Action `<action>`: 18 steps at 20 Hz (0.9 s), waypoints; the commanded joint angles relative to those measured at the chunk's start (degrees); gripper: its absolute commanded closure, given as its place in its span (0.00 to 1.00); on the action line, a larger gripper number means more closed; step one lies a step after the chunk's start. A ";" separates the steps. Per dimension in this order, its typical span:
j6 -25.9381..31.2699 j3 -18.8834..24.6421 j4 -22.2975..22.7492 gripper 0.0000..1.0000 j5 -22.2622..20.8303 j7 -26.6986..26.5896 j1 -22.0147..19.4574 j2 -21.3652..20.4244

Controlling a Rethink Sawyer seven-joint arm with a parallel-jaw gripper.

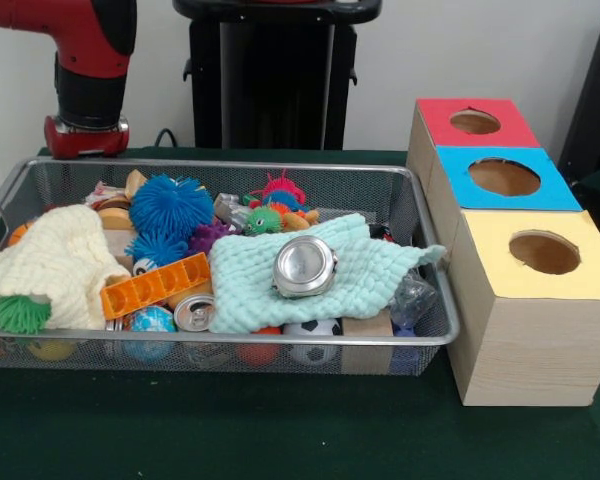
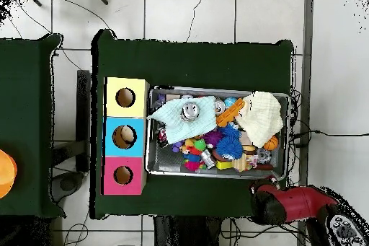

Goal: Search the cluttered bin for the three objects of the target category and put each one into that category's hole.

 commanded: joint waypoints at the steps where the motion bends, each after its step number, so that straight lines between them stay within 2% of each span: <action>1: -0.46 5.51 -0.74 0.00 2.76 4.01 -1.39 -1.87; 5: 4.61 8.65 4.77 0.00 7.01 0.53 -3.07 -8.77; 10: 8.56 11.45 8.45 0.00 10.85 -2.33 -4.96 -13.43; 14: 10.54 13.74 10.42 0.00 13.02 -4.39 -7.18 -15.76; 18: 10.09 13.67 9.61 0.00 12.55 -2.72 -6.23 -14.47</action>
